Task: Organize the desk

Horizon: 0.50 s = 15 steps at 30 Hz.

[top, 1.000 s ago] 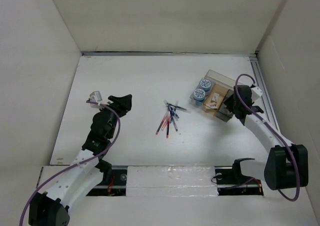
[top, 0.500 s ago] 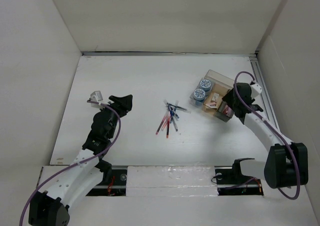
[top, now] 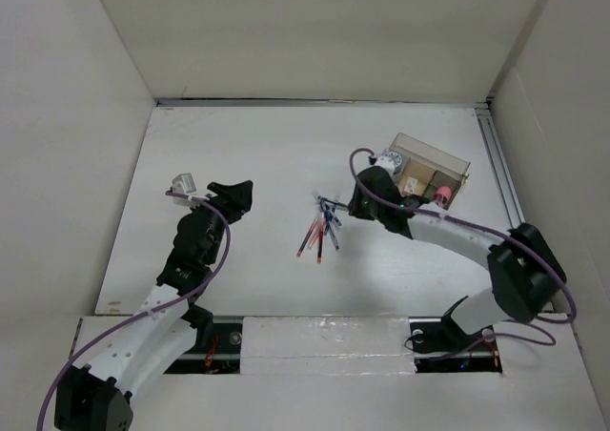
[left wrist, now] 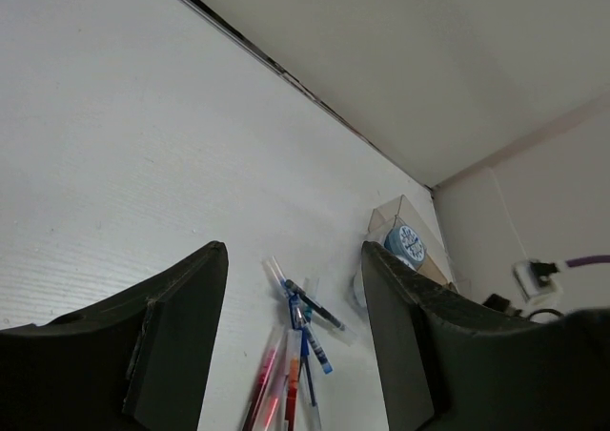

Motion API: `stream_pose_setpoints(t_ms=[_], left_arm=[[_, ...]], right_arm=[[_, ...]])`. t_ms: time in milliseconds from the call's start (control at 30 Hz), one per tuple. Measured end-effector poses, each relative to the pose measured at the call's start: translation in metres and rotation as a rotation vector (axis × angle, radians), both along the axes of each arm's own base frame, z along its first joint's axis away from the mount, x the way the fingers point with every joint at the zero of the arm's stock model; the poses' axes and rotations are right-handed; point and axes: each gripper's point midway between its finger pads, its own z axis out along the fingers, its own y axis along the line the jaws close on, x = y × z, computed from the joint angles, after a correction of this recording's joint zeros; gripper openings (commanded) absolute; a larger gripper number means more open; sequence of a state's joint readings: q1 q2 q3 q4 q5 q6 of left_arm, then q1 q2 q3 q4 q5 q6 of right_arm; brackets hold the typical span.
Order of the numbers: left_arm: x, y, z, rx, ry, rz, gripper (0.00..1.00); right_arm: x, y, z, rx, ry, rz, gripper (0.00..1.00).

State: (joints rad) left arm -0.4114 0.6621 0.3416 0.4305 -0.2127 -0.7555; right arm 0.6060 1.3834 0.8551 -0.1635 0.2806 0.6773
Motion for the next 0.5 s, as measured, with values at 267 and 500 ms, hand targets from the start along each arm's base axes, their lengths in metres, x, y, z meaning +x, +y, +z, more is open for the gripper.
stream_pose_setpoints(t_ms=[267, 500], left_arm=[[0.0, 0.0, 0.0, 0.006, 0.0, 0.0, 0.55], [0.0, 0.0, -0.001, 0.008, 0.0, 0.0, 0.55]], right_arm=[[-0.013, 0.081, -0.063, -0.167, 0.127, 0.241, 0.46], [-0.01, 0.092, -0.072, -0.191, 0.146, 0.271, 0.39]])
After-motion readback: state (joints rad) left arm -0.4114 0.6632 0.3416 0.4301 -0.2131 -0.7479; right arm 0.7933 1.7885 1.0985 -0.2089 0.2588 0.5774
